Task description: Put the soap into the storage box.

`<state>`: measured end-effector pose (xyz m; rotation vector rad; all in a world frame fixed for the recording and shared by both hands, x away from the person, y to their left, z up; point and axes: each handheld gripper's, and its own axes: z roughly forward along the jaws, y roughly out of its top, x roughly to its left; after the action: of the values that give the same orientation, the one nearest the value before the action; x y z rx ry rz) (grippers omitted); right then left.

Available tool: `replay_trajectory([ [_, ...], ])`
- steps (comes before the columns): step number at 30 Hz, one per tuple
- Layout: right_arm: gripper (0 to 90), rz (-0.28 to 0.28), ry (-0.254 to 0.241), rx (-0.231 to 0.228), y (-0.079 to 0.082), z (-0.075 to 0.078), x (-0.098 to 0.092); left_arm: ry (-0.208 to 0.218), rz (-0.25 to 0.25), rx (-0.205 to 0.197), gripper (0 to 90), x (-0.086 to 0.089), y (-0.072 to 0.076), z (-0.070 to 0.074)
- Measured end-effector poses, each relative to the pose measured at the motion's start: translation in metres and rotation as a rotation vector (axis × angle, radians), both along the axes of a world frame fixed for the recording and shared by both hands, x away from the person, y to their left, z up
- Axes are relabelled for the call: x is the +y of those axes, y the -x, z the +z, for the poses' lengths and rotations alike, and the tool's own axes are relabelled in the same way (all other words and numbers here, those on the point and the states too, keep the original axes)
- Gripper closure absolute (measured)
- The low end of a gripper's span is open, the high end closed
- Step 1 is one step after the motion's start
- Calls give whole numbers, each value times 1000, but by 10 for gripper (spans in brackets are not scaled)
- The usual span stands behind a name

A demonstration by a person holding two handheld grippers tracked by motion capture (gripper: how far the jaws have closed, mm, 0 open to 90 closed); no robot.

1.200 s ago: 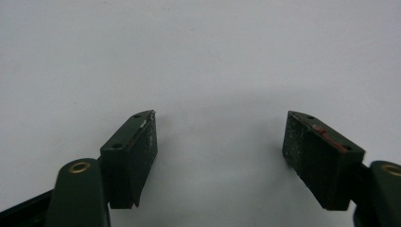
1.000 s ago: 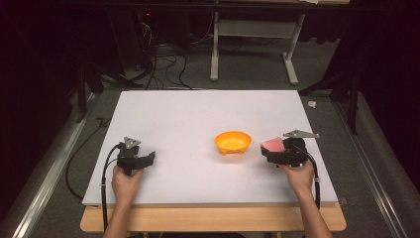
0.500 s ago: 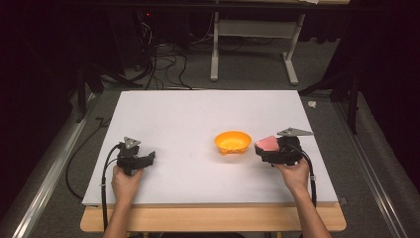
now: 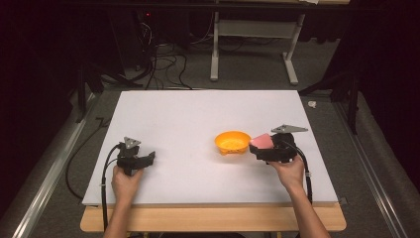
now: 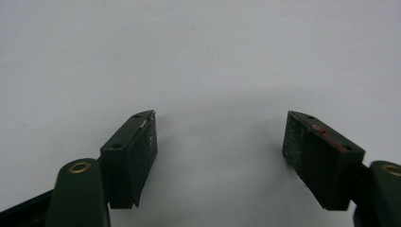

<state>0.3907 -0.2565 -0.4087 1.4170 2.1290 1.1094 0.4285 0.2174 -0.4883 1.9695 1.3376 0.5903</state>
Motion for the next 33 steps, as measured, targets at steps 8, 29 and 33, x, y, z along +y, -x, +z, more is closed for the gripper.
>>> replay_trajectory([
  [8, 137, 21, 11, 13, -6, 2, 11, 0, 0, 0, 274, 0, 0, 0],
  [29, 138, 38, 3, 90, -29, 2, 32, -2, -2, 1, 274, 0, 0, 0],
  [33, 137, 38, 7, 101, -32, 2, 36, -2, -2, 1, 274, 0, 0, 0],
])
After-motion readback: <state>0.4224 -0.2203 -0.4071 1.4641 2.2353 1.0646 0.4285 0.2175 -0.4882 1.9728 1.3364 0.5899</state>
